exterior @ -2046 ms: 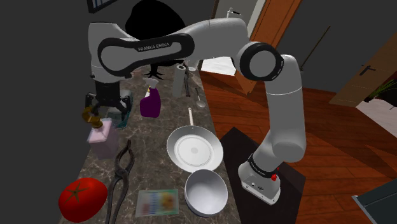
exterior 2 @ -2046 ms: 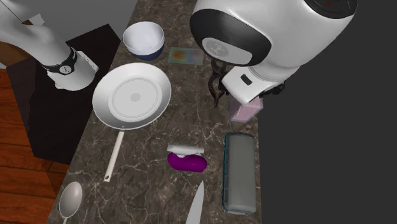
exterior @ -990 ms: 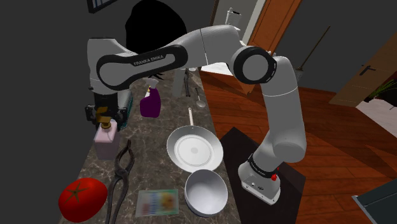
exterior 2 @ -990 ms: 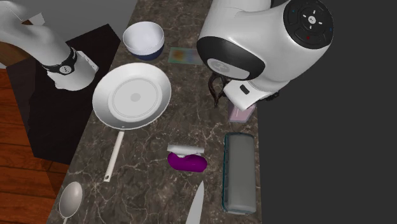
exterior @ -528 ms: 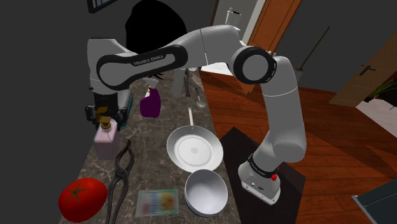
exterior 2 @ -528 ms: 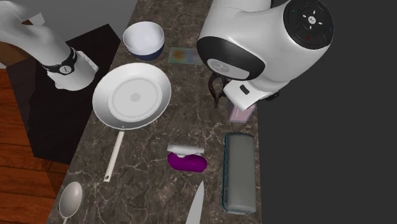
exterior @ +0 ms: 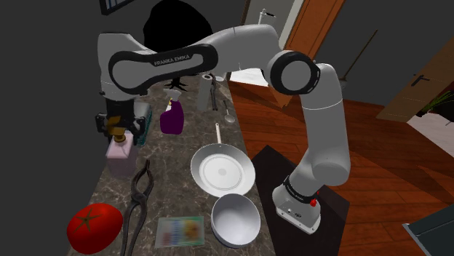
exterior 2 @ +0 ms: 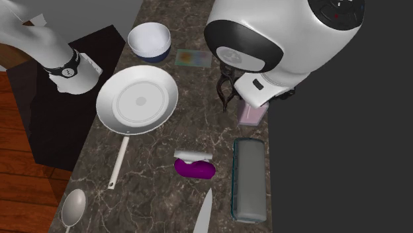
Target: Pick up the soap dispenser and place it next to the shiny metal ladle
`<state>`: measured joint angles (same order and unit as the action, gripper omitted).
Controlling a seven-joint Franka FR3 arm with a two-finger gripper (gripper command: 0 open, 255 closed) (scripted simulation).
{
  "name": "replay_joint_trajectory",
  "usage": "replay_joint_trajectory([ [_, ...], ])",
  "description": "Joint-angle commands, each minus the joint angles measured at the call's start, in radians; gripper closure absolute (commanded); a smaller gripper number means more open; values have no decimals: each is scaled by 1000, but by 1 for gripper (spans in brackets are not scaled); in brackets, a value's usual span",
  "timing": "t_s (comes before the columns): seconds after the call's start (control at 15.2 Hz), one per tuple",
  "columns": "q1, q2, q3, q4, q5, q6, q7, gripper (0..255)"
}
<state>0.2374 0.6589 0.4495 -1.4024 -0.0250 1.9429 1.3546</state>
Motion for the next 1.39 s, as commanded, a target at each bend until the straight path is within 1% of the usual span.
replay_joint_trajectory([
  [0.0,-1,-8,2,13,2,-20,2,255],
  [0.92,5,-49,14,136,14,-179,21,255],
  [1.32,-110,-163,9,59,54,-231,-80,255],
])
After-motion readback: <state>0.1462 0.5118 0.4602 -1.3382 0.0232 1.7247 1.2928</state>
